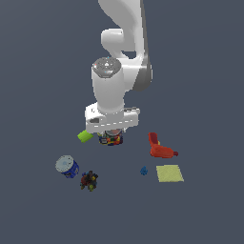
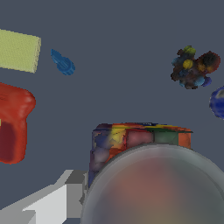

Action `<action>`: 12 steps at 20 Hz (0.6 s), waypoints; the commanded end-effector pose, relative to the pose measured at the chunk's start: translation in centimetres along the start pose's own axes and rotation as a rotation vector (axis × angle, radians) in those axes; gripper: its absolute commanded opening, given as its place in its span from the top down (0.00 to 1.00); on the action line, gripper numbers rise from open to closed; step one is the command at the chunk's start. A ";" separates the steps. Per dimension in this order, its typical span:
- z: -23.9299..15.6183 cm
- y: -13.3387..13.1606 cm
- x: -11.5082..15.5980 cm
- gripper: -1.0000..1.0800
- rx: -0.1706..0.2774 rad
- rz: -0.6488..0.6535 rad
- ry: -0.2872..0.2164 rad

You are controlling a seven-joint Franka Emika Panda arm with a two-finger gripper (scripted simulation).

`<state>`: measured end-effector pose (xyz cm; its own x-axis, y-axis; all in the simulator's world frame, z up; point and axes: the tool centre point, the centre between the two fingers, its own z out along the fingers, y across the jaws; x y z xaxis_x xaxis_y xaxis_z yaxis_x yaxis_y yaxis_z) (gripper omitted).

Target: Pick up a designated object from a clutter of objects.

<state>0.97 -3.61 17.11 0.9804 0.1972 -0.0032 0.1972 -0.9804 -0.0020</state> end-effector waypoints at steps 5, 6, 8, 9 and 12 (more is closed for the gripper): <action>-6.8 3.1 0.3 1.00 0.000 0.000 0.004; -7.8 3.5 0.4 1.00 0.000 0.000 0.004; -9.8 4.5 0.5 1.00 0.000 0.000 0.004; -10.8 4.9 0.5 1.00 0.000 0.000 0.004; -13.8 6.4 0.7 1.00 0.000 0.000 0.004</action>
<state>2.71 -9.03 29.15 0.9804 0.1971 -0.0023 0.1970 -0.9804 -0.0028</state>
